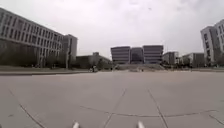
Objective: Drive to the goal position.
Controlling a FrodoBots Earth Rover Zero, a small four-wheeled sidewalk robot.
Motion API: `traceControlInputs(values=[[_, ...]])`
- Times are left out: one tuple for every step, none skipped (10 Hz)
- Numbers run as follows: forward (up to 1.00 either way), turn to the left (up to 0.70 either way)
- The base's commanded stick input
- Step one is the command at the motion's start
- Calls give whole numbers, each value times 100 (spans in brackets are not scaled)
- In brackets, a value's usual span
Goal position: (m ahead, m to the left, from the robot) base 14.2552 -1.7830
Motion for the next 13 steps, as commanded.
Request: traceControlInputs(values=[[85, 0], [85, 0], [85, 0], [85, 0], [85, 0], [85, 0], [85, 0], [85, 0], [85, 0], [85, 0], [85, 0], [85, 0], [85, 0]])
